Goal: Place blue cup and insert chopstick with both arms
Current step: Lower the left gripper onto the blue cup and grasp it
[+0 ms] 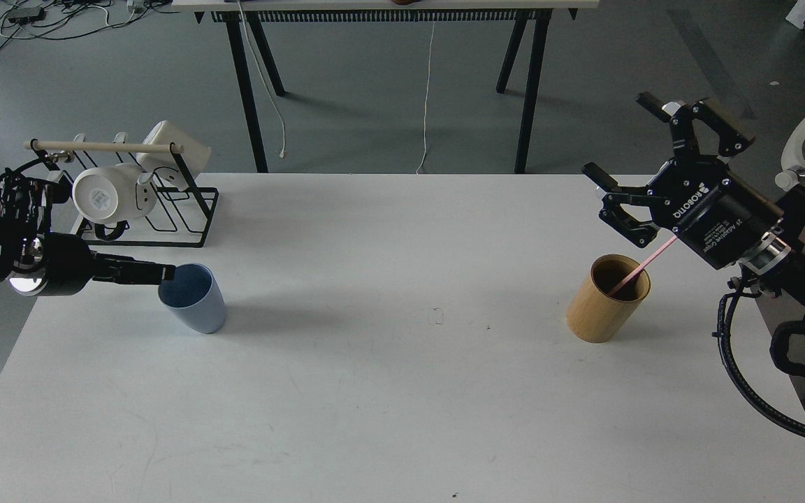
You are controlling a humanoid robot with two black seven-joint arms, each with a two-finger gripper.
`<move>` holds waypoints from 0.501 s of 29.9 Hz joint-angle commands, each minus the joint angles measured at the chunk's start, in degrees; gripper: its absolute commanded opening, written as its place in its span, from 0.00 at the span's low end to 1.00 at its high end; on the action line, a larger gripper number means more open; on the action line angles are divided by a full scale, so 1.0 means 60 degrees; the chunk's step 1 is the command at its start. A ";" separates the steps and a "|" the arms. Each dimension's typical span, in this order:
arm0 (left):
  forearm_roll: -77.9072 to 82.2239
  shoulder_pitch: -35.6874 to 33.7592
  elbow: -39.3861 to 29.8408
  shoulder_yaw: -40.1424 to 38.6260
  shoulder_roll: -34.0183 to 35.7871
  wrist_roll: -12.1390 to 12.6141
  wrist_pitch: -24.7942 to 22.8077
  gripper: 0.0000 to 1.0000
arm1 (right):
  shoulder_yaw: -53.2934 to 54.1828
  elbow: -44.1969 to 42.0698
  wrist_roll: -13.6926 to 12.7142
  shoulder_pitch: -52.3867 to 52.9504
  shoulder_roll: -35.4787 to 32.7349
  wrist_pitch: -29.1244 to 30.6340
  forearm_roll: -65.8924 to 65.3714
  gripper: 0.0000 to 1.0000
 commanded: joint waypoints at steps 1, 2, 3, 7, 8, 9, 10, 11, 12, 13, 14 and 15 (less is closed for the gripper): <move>0.0029 0.0063 0.0393 0.0028 -0.0383 0.0000 -0.0001 0.99 | -0.0029 0.0001 0.0000 0.0001 -0.0056 -0.0009 0.0000 0.94; 0.0015 0.0107 0.0407 0.0057 -0.0413 0.0000 -0.0001 0.99 | -0.0029 0.0001 0.0000 0.0001 -0.0071 -0.0009 0.0000 0.94; 0.0029 0.0122 0.0422 0.0057 -0.0428 0.0000 -0.0001 0.99 | -0.0029 0.0001 0.0000 0.0001 -0.0071 0.0005 0.0000 0.94; 0.0029 0.0195 0.0452 0.0072 -0.0574 0.0000 -0.0001 0.99 | -0.0044 0.0001 0.0000 -0.0014 -0.0086 0.0005 0.0000 0.94; 0.0029 0.0254 0.0481 0.0057 -0.0589 0.0000 -0.0001 0.99 | -0.0044 0.0001 0.0000 -0.0014 -0.0115 0.0005 0.0000 0.94; 0.0015 0.0298 0.0553 0.0057 -0.0618 0.0000 -0.0001 0.99 | -0.0044 0.0001 0.0000 -0.0014 -0.0130 0.0005 0.0000 0.94; 0.0015 0.0327 0.0627 0.0057 -0.0633 0.0000 -0.0001 0.99 | -0.0044 0.0001 0.0000 -0.0014 -0.0130 0.0005 0.0000 0.94; 0.0015 0.0342 0.0656 0.0072 -0.0662 0.0000 -0.0001 0.98 | -0.0058 -0.0014 0.0000 -0.0014 -0.0130 0.0005 0.0000 0.94; 0.0015 0.0400 0.0671 0.0072 -0.0706 0.0000 -0.0001 0.97 | -0.0058 -0.0014 0.0000 -0.0028 -0.0130 0.0005 0.0000 0.94; 0.0015 0.0444 0.0686 0.0072 -0.0750 0.0000 -0.0001 0.97 | -0.0058 0.0001 0.0000 -0.0057 -0.0130 0.0005 0.0000 0.94; 0.0015 0.0474 0.0700 0.0072 -0.0750 0.0000 -0.0001 0.97 | -0.0058 0.0001 0.0000 -0.0072 -0.0130 0.0005 0.0000 0.94; 0.0015 0.0474 0.0730 0.0072 -0.0750 0.0000 -0.0001 0.96 | -0.0044 0.0001 0.0000 -0.0101 -0.0130 -0.0009 0.0000 0.94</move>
